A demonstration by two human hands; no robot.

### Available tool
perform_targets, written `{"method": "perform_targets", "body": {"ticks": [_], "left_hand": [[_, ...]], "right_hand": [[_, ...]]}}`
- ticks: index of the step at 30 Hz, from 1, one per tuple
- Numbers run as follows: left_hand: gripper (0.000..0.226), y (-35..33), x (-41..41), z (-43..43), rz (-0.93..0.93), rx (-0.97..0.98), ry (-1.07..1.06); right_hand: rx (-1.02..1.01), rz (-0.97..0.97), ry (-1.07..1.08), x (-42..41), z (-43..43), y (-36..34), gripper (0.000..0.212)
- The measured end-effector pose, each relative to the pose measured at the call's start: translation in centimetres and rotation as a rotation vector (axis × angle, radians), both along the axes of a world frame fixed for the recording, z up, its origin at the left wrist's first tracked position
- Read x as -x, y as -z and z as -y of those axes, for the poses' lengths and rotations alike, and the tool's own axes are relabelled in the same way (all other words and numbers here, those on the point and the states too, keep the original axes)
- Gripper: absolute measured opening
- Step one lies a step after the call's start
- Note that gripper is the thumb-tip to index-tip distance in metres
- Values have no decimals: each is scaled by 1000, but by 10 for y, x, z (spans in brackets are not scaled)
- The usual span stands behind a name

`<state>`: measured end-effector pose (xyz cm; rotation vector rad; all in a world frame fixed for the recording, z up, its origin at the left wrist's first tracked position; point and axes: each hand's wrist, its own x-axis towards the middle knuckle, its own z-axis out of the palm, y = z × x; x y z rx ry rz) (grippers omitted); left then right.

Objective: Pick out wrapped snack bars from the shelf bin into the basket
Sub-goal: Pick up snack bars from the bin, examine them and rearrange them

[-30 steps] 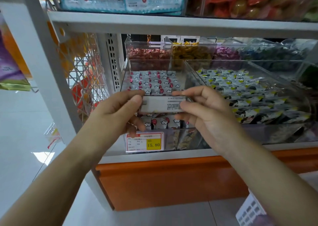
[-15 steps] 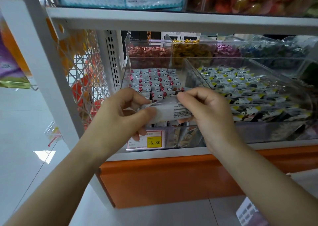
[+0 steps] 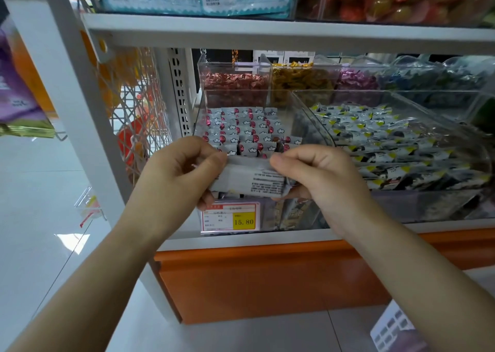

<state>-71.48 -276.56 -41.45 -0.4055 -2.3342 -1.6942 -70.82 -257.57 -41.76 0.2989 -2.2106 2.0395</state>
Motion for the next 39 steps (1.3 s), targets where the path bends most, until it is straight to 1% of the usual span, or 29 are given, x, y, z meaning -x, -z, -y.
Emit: {"method": "perform_targets", "body": {"ticks": [2,6,8,11,13,14,16,17,18,19,20,22,23,24,25,27,29,32,34,37,39], "left_hand": [[15,0,2,3,1,13,-3],[17,0,3,5,27,34,44],[19,1,3,5,24,38,45],[20,0,4,7,43,34,74],[20,0,4,8,53,51,89],[17,1,4,8,46,51,72],[13,2,6,8,18,13,-3],[13,3,6,8,0,-9,-42],[15,3,6,7,-20,-21,-76],[17,3,6,5,-42,-15,-103],[19,4,7,4,-72,4,-126],[22,6,10,2,-144,45,-193],[19,6,13,3,-184,78,-241],[19,5,16,6,-222,152,-297],[23,6,20,9,-260,262,-346],[32,11,31,16,-311,502,-359],[35,15,39,18,-262,679,-341],[37,18,43,13,-213,850,-340],[36,18,46,9,-205,928,-330],[37,18,49,6,-168,943,-312],[36,19,49,7,-158,917,-300]], "right_hand": [[55,88,-83,2,-3,-2,12],[155,242,-160,5,-8,-5,23],[185,267,-176,5,-8,-5,25],[211,260,-158,6,-9,-3,18],[225,230,-138,7,-9,-1,17],[243,212,-146,7,-9,1,21],[252,158,-210,7,-7,2,35],[191,100,-220,6,-5,2,42],[79,18,-197,5,-3,3,47],[-28,-67,-157,3,-1,4,49],[-82,-133,-115,3,2,4,48],[-30,-176,-15,5,6,4,40],[17,-175,53,7,6,5,34],[47,-171,132,9,5,5,28],[52,-166,209,11,3,4,25],[25,-161,318,16,-1,5,26],[5,-181,358,20,-4,5,23],[-49,-214,373,26,-2,5,21],[-98,-225,376,31,1,3,24],[-212,-264,372,44,13,-4,31],[-310,-309,322,55,28,-12,24]]}}
